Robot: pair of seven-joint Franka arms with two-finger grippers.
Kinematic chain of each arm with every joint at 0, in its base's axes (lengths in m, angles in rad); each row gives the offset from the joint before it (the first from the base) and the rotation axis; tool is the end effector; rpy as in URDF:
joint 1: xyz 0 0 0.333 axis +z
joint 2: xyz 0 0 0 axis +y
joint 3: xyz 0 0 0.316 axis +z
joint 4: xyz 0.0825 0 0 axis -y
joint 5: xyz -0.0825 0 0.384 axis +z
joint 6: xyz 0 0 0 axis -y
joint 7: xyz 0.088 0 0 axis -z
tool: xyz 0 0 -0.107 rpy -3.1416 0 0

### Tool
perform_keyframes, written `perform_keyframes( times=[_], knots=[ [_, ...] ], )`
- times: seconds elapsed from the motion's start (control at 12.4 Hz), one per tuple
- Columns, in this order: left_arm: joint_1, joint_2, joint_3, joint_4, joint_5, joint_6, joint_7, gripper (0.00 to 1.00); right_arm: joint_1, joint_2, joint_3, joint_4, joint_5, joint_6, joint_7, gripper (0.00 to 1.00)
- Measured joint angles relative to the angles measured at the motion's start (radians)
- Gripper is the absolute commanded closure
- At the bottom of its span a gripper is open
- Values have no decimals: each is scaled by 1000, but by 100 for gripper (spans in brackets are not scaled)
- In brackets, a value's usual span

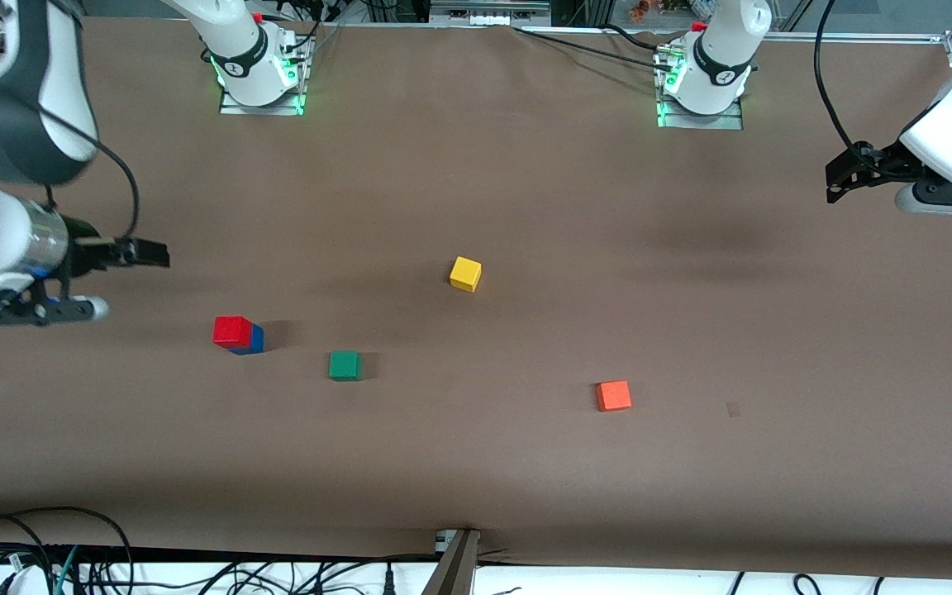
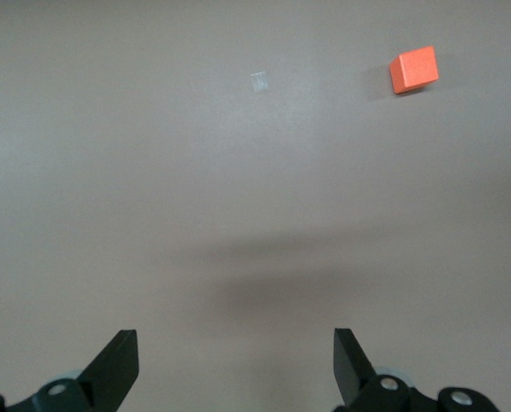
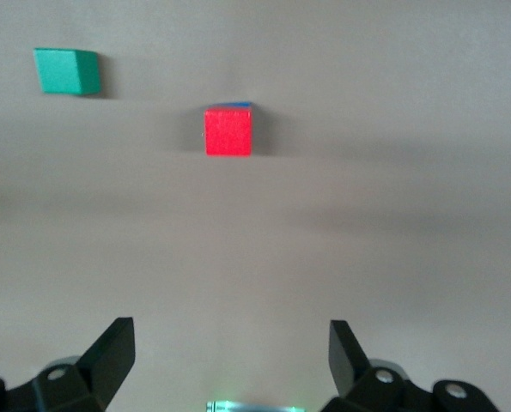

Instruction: Pass red block to right arm, stack on blue

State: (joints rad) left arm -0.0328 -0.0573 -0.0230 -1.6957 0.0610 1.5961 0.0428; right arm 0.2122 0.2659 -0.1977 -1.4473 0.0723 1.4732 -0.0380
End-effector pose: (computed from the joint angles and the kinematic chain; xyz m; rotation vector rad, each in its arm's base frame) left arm 0.5359 -0.0239 0.5991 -3.0744 0.1560 0.0645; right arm 0.6131 0.0311 0.5212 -3.0962 -0.0801 0.3650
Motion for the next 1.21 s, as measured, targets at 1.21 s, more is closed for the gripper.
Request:
perform_keyframes(
  times=[1.21],
  knots=[
    [1, 0, 2, 1, 0, -4, -2, 0, -122, -226, 137, -49, -142, -165, 4, 0]
  ],
)
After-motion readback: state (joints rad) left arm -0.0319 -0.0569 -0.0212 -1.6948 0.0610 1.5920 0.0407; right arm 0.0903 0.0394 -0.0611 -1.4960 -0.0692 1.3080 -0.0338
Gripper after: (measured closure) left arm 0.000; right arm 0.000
